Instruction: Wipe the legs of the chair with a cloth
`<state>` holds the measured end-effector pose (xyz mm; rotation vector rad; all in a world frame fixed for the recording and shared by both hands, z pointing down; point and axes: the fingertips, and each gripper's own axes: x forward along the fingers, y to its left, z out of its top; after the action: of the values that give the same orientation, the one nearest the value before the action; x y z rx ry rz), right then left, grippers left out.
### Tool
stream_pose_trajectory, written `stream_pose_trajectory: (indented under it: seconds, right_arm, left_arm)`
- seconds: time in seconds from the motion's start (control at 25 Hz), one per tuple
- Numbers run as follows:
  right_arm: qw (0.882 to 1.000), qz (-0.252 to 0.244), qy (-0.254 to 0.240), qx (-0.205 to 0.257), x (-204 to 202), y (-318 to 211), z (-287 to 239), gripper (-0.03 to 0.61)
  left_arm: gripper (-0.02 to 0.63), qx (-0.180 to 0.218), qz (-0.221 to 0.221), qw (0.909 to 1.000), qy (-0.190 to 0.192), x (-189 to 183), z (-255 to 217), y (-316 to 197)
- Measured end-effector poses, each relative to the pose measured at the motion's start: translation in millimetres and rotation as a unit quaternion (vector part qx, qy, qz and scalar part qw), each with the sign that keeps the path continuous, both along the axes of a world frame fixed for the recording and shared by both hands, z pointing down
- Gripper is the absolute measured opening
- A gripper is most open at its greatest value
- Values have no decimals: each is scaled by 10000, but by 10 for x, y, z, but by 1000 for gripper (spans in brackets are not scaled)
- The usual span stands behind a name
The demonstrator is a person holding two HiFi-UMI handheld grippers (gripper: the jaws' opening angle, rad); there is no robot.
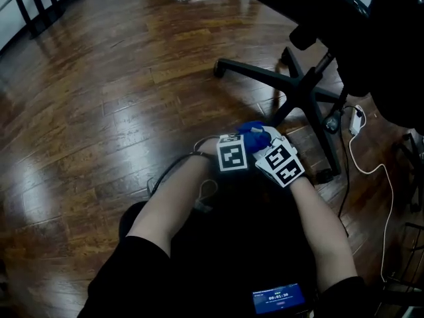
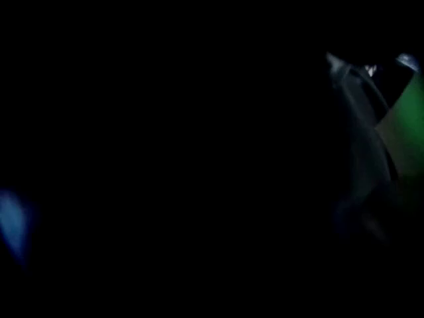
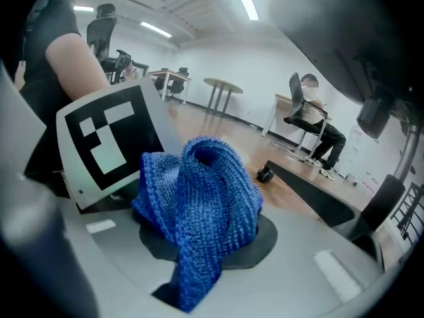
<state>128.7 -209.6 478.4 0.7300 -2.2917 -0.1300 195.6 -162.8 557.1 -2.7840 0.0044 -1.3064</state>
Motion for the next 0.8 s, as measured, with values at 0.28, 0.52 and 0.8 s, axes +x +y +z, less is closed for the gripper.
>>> stream_pose_trajectory:
  seconds: [0.28, 0.52, 0.8]
  right_arm:
    - [9896, 1110, 302, 868, 670, -805, -232, 87]
    - [9631, 2324, -136, 1351, 1272, -1321, -534, 89]
    - [9705, 2102, 64, 1181, 1141, -1110, -433, 87]
  left_arm:
    - [224, -117, 174, 9998, -23, 35, -6, 28]
    - [224, -334, 442, 9985, -4, 61, 22, 77]
    - [229, -169, 169, 9995, -190, 52, 63, 11]
